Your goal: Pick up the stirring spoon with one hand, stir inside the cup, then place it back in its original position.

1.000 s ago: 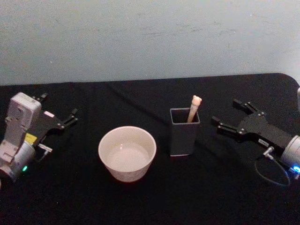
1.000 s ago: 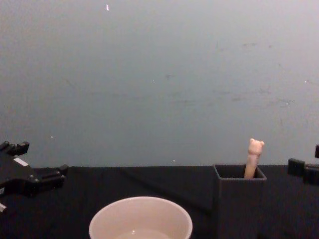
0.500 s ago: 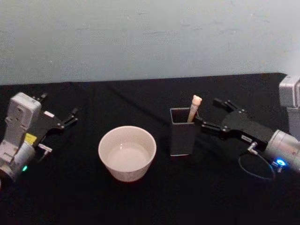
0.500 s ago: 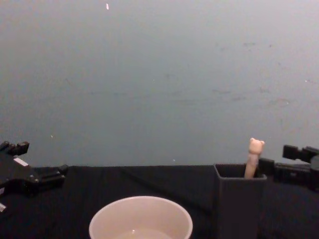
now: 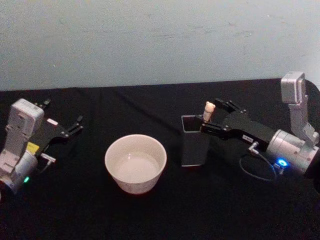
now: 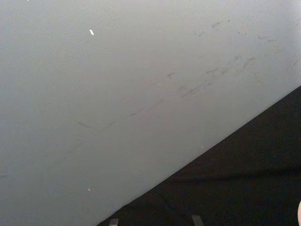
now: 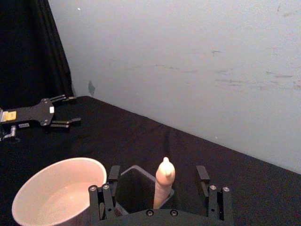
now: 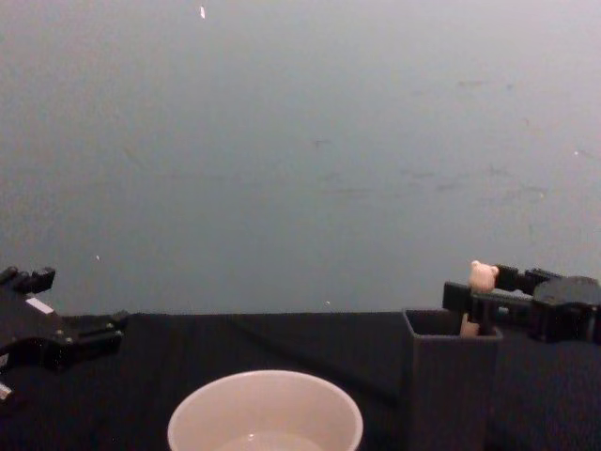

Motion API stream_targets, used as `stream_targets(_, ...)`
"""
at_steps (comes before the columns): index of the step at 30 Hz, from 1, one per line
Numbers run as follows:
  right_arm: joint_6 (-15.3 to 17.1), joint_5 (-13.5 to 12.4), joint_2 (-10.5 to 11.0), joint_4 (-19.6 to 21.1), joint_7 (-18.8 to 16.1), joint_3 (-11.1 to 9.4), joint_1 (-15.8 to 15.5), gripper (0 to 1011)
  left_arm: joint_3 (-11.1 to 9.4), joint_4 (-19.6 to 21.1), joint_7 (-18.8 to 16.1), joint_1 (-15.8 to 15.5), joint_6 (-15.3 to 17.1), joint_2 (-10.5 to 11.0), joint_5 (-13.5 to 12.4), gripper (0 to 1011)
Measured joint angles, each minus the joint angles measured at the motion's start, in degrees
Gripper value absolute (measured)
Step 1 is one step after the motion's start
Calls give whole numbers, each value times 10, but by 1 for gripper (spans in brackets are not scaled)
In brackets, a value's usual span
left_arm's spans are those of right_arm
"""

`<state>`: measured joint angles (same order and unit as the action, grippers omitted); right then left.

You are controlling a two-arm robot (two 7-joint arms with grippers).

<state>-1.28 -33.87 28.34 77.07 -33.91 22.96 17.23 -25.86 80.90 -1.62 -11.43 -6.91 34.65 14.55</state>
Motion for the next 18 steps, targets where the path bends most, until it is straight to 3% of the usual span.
stream_targets(7,1,6,-14,-19,2,7,16,1003,0,0,0,0,0,0,0,1001)
stream_targets(18,1,5,-12,-16,2,6,14,1002,0,0,0,0,0,0,0,1001)
